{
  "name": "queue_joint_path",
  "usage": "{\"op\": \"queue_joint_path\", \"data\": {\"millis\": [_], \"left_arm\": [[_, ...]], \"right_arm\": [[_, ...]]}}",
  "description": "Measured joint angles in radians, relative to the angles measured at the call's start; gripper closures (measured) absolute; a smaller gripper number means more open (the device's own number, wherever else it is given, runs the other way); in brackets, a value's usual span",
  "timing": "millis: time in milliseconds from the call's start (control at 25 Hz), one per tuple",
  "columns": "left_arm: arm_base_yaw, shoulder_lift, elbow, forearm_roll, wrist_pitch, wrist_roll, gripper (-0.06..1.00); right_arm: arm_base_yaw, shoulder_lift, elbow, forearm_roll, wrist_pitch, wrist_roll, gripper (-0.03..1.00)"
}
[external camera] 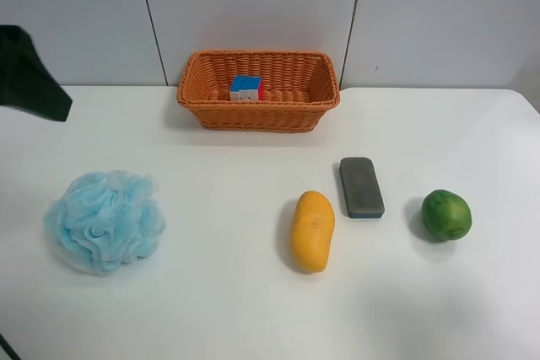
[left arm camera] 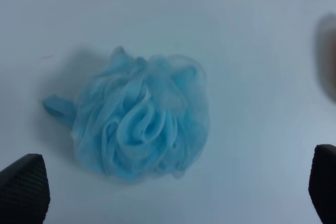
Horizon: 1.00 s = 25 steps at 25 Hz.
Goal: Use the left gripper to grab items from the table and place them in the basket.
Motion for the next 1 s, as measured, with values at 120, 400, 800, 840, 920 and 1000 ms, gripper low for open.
{"op": "queue_joint_path", "data": {"millis": [120,400,800,840,920,1000], "left_arm": [[0.000,-0.120,0.076,0.001,-0.001,0.019,-0.05],[0.000,-0.347,0.219,-0.001,0.008,0.085,-0.05],[0.027,-0.618,0.439,-0.036,0.000,0.187,-0.05],[0.043,-0.638,0.449,-0.039,-0.005,0.206,-0.05],[0.123,-0.696,0.468,-0.057,-0.023,0.271,-0.05],[0.183,-0.725,0.469,-0.068,-0.024,0.312,-0.05]], "right_arm": [[0.000,0.000,0.000,0.000,0.000,0.000,-0.02],[0.000,0.000,0.000,0.000,0.000,0.000,-0.02],[0.000,0.000,0.000,0.000,0.000,0.000,-0.02],[0.000,0.000,0.000,0.000,0.000,0.000,-0.02],[0.000,0.000,0.000,0.000,0.000,0.000,-0.02],[0.000,0.000,0.000,0.000,0.000,0.000,-0.02]]}}
